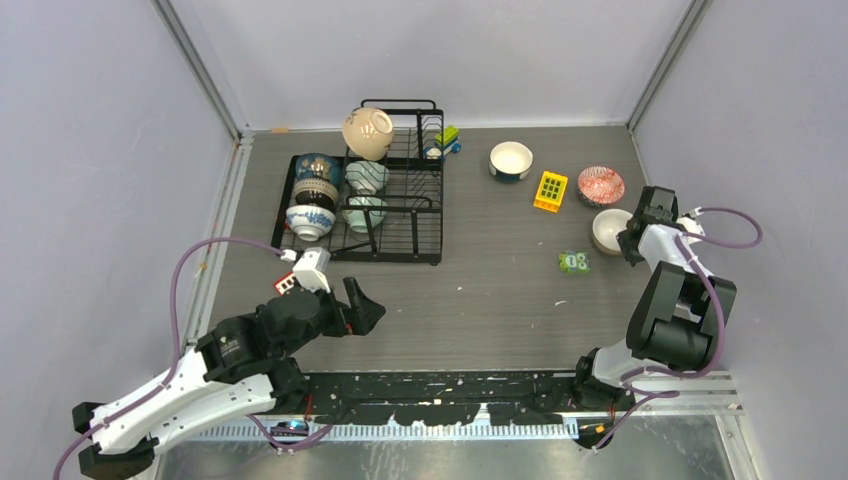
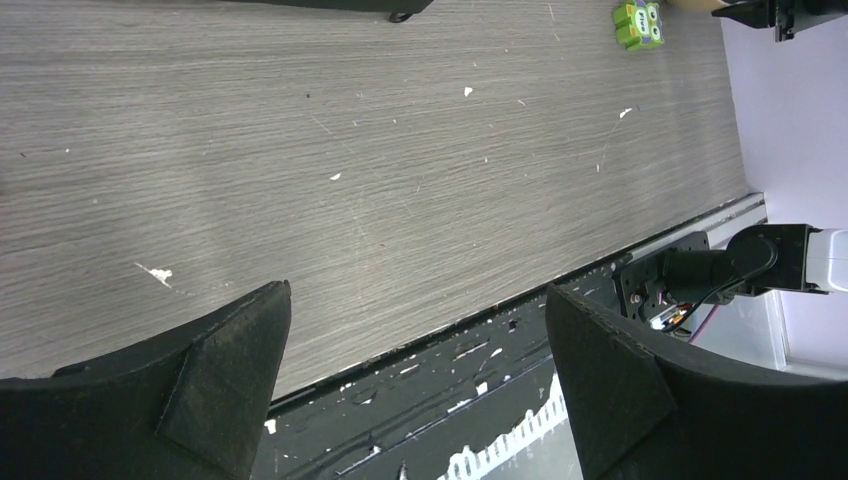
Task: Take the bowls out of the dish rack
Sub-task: Place the bowl at the center of the board.
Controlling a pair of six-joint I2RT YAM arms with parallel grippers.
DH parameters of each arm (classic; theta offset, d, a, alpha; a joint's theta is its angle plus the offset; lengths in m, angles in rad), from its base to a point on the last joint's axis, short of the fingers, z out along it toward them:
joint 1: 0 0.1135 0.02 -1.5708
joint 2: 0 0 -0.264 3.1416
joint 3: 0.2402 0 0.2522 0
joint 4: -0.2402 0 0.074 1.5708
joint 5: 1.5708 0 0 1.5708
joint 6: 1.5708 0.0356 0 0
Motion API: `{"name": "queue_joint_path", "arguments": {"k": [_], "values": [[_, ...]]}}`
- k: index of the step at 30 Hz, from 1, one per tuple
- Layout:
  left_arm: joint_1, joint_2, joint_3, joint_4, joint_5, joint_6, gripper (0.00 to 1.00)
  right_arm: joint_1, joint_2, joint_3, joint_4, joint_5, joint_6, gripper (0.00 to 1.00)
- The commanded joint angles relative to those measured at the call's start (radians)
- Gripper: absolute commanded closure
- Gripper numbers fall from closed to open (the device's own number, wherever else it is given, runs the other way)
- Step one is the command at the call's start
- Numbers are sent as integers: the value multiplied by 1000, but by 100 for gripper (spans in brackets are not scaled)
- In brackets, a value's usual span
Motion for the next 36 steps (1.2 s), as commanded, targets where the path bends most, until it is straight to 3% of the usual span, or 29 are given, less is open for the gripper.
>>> {"name": "queue_joint_path", "arguments": {"k": [1, 14, 27, 36], "values": [[-1, -5, -10, 24, -14, -29, 0, -7, -3, 24, 106, 5, 32, 99], [-1, 4, -9, 18, -17, -42, 0, -19, 25, 9, 105, -3, 35, 99], [-1, -11, -22, 9, -10, -64, 0, -19, 46, 6, 85, -20, 23, 78], [-1, -10, -23, 9, -2, -65, 0, -20, 32, 17, 62, -20, 11, 55]]}}
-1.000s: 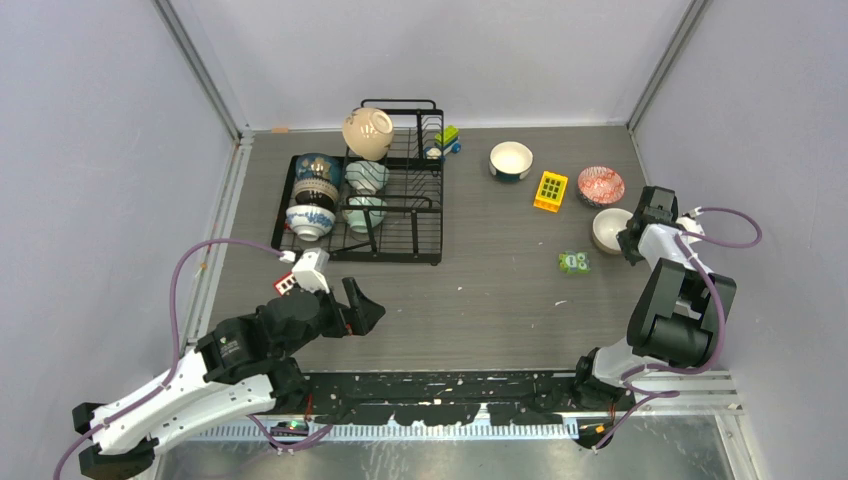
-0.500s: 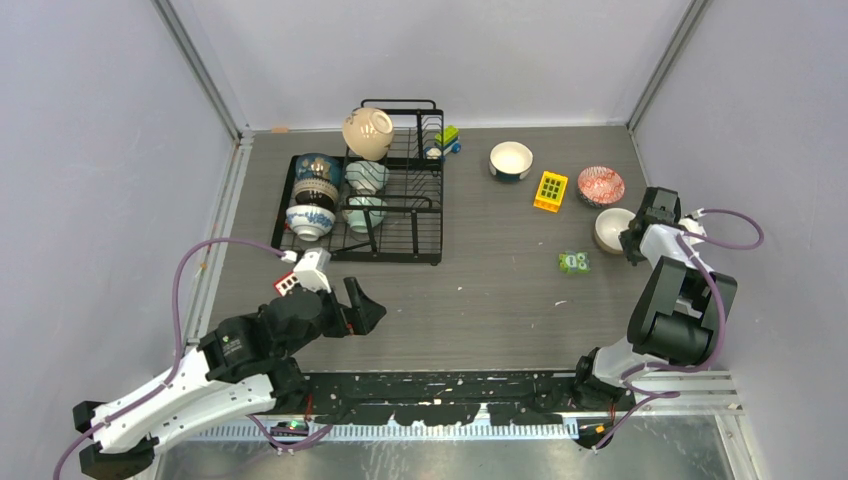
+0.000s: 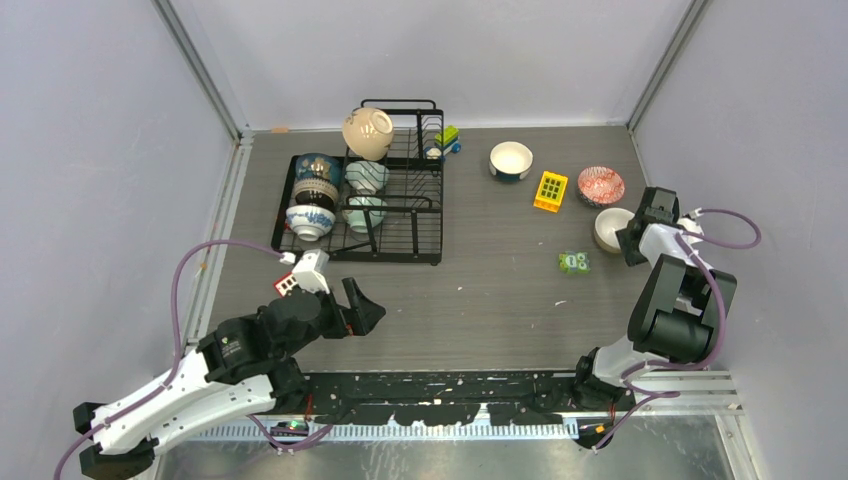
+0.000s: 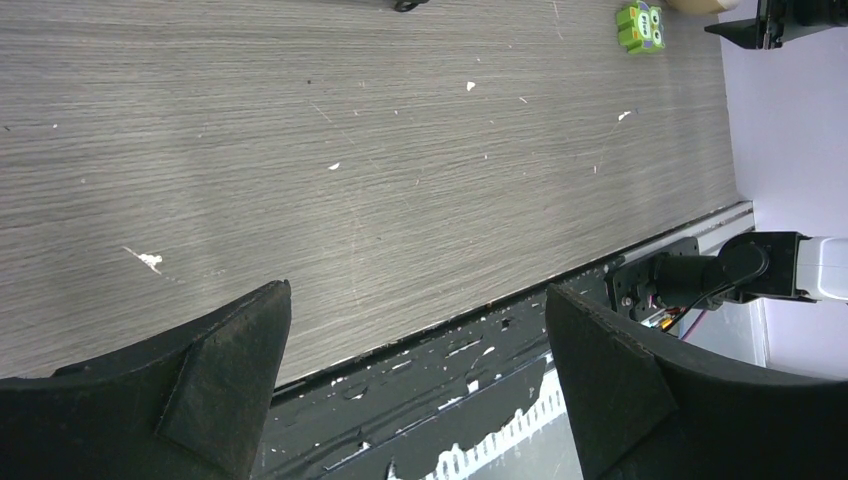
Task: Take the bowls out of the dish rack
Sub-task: Place the bowl at the center of the board.
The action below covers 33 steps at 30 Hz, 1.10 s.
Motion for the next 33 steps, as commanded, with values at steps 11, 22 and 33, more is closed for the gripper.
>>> {"name": "queue_joint_path", "arguments": {"k": [11, 22, 33], "values": [[-1, 61, 60, -2, -16, 61, 0, 19, -115, 319, -243, 31, 37, 16], [-1, 172, 245, -87, -181, 235, 0, 359, -249, 652, -226, 73, -58, 14], [0, 302, 434, 42, -317, 487, 0, 905, -427, 571, -277, 149, -240, 13]]}}
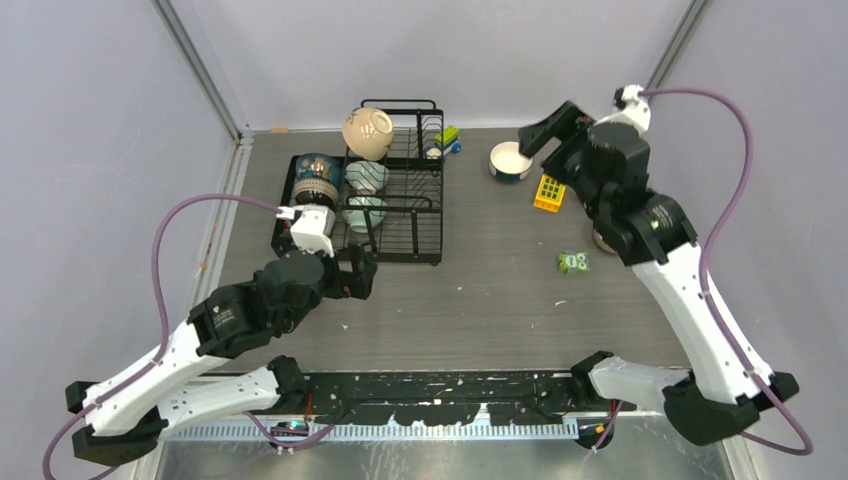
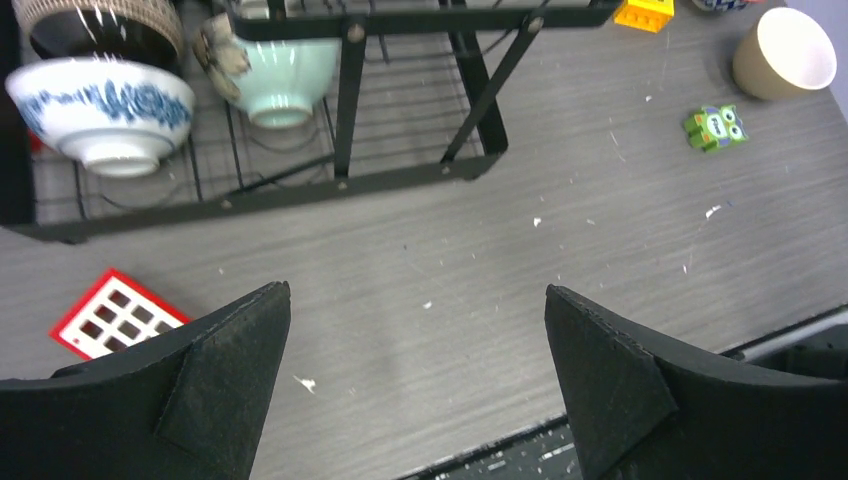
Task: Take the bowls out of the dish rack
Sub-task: Place the bowl at the center of the board, then pick up the bowl from the dish rack.
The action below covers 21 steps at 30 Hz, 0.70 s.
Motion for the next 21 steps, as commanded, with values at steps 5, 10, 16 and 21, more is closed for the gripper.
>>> {"name": "queue_joint_path", "arguments": {"k": [5, 10, 16, 21], "values": [[6, 114, 126, 203, -162, 250, 0, 98, -136, -269, 36, -82, -25, 11], [145, 196, 202, 319, -9, 277, 0, 98, -207, -450, 223, -185, -3, 11], [484, 356, 366, 288, 354, 135, 0, 97, -194, -491, 286, -274, -5, 11], [722, 474, 440, 355, 785, -35, 0, 97, -227, -564, 356, -304, 13, 12]]}}
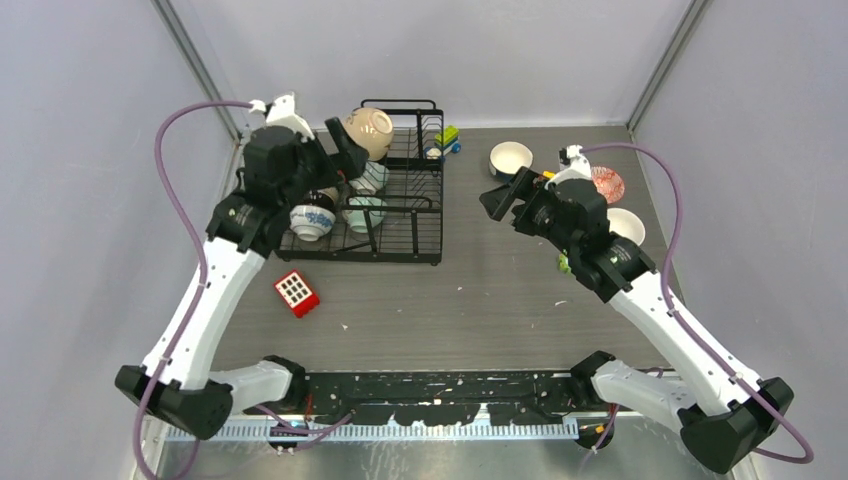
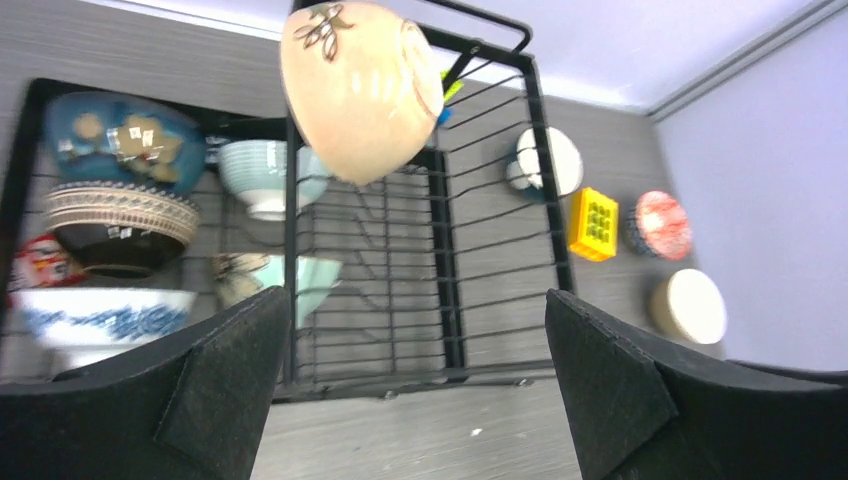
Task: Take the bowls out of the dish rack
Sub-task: Pick up the bowl from the dish rack.
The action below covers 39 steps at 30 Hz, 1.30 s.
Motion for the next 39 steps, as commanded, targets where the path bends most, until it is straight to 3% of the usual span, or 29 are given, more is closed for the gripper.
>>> {"name": "queue_joint_path", "arguments": {"k": [1, 8, 13, 19, 24, 27, 31, 39], "values": [[169, 75, 55, 114, 456, -189, 0, 6, -54, -59, 134, -47, 18, 12], [359, 182, 10, 254, 654, -379, 0, 7, -169, -234, 274, -36, 50, 14], [485, 242, -104, 602, 832, -503, 0, 7, -177, -249, 263, -198, 27, 14], [582, 346, -158, 893, 964, -641, 0, 6, -242, -368, 373, -245, 72, 14], [584, 426, -89, 930, 1034, -658, 2, 7, -263, -367, 319, -228, 57, 15], [582, 462, -82, 954, 1041, -675, 18, 7, -262, -368, 317, -221, 60, 15], [582, 495, -82, 969, 1054, -689, 29, 7, -251, -367, 319, -218, 61, 15], [572, 552, -81, 1021, 1086, -736, 32, 7, -234, -358, 321, -222, 68, 15]]}}
